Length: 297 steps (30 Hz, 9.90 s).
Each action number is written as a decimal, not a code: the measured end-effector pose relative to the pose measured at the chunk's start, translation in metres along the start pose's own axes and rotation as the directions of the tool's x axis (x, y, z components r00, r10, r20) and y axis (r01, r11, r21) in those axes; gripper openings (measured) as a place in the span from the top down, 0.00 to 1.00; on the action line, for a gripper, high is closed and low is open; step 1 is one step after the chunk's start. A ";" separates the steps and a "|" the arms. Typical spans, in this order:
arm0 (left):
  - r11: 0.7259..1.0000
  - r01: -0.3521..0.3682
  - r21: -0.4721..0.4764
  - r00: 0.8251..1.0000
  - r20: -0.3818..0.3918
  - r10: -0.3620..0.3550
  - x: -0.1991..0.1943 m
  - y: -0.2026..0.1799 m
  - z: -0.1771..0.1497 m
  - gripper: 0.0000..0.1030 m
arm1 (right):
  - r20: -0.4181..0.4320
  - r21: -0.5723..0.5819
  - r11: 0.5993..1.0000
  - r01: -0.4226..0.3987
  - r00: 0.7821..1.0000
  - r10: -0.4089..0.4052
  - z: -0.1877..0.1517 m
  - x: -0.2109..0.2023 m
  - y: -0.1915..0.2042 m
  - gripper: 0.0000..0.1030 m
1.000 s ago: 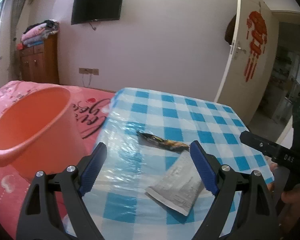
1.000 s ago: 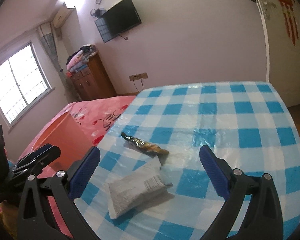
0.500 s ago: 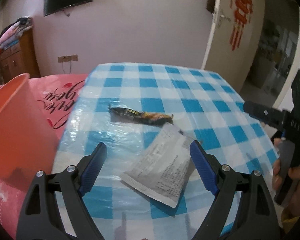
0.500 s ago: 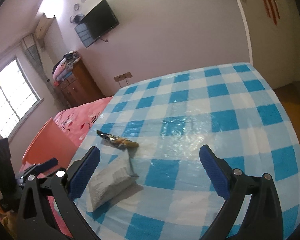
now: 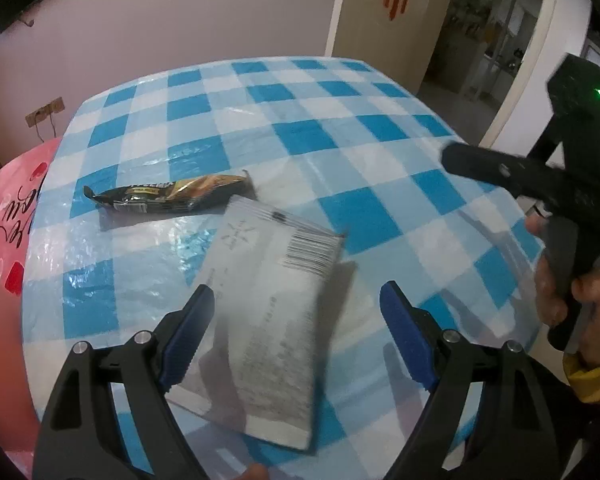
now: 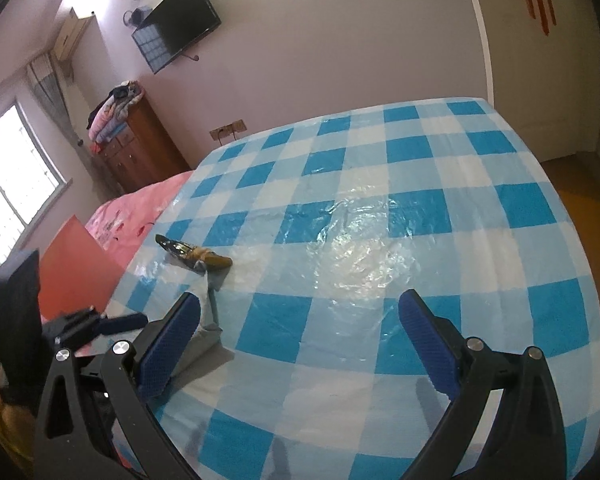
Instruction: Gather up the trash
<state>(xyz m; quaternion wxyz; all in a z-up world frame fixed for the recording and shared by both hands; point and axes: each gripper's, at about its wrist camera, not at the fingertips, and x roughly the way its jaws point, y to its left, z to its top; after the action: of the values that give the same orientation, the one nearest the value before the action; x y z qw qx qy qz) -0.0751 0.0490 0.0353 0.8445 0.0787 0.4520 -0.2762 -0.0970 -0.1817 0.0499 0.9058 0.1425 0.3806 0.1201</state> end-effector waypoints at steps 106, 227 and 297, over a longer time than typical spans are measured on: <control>0.872 -0.133 -0.471 0.964 0.144 0.225 -0.065 0.135 -0.032 0.29 | -0.208 -0.522 0.845 -0.117 0.978 0.007 0.033 0.181 0.170 0.69; 0.885 -0.168 -0.435 0.844 0.401 0.357 -0.143 0.066 -0.015 0.04 | 0.193 -0.201 0.980 -0.001 0.980 0.041 0.035 0.015 0.112 0.13; 0.869 -0.377 -0.319 0.830 0.299 0.470 0.016 -0.048 0.070 0.04 | 0.332 -0.033 0.939 0.343 0.890 -0.313 0.017 -0.028 -0.049 0.08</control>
<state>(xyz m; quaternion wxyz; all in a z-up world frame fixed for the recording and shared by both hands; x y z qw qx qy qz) -0.0433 -0.0245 0.0687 0.9570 0.0190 0.2878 -0.0318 -0.0981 -0.2395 0.0627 0.9683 0.0527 0.2405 -0.0425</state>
